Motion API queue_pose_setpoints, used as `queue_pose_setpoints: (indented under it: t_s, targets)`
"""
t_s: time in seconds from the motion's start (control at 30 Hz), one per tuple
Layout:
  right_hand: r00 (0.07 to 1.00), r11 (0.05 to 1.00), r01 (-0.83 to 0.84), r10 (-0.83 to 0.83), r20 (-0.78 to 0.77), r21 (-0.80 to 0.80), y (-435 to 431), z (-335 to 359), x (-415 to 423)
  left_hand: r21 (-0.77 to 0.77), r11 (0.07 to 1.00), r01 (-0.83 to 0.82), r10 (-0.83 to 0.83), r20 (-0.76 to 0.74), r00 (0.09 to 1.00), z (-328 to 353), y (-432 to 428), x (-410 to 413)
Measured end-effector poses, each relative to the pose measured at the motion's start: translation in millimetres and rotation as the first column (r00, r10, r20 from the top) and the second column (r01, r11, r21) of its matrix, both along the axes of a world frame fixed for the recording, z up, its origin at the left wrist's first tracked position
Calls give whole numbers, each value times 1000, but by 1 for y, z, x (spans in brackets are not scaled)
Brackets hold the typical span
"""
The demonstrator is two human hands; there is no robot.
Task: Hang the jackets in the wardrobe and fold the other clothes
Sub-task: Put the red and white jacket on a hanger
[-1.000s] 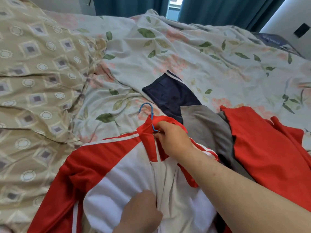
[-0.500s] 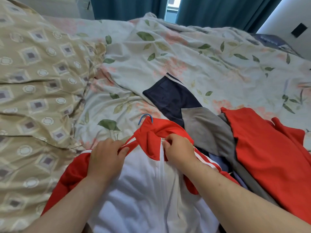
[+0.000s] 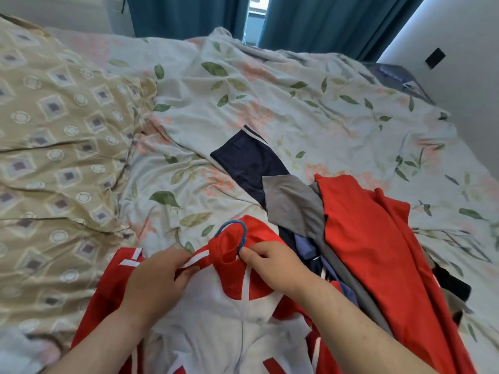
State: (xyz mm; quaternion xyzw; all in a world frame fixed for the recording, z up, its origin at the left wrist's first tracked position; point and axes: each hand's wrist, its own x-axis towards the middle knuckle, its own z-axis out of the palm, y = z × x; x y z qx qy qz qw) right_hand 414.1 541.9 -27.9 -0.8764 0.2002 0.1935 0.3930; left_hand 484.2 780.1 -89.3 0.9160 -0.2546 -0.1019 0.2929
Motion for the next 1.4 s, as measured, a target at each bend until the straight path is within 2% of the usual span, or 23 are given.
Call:
queue_pose_setpoints:
  t_s: [0.1,0.23,0.33,0.43,0.6,0.77,0.83,0.93,1.03,1.13,1.23,1.33,1.4]
  targets:
    - [995,999,-38,37,93,9,3,44,-22,-74,997,-3,3,4,1000,41,1,-17]
    - [976,998,-68,71,205,-19,3,108,-54,-73,996,46,-41,73,996,99,-5,-34]
    - [964,1000,-28,27,264,1,-9,150,-88,-40,997,71,-65,125,990,149,-21,-56]
    - [931,998,11,13,366,-63,-26,194,-130,-53,996,72,-65,129,990,200,-47,-90]
    - [892,987,70,1,453,-141,-50,273,-212,-146,985,88,-64,161,985,294,-88,-163]
    - [846,978,151,-52,530,-144,-72,356,-283,-225,954,196,-128,286,950,393,-99,-223]
    - [832,959,198,-56,551,-203,-81,393,-301,-257,949,184,-85,354,931,429,-92,-238]
    - [809,922,252,-35,586,-293,-89,441,-317,-271,955,118,-9,374,927,477,-74,-249]
    - [790,908,255,2,613,-332,-85,480,-323,-245,965,93,4,368,930,509,-54,-258]
    - [768,944,234,-32,640,-233,-72,505,-321,-197,979,41,28,333,942,525,-34,-268]
    - [772,965,150,21,635,-215,-56,521,-321,-179,984,0,56,304,951,534,-12,-279]
    - [783,979,99,33,622,-178,-36,535,-322,-80,997,20,6,309,951,550,-4,-294]
    - [768,982,75,53,638,-172,-19,542,-325,-98,992,79,-51,262,964,564,-7,-303]
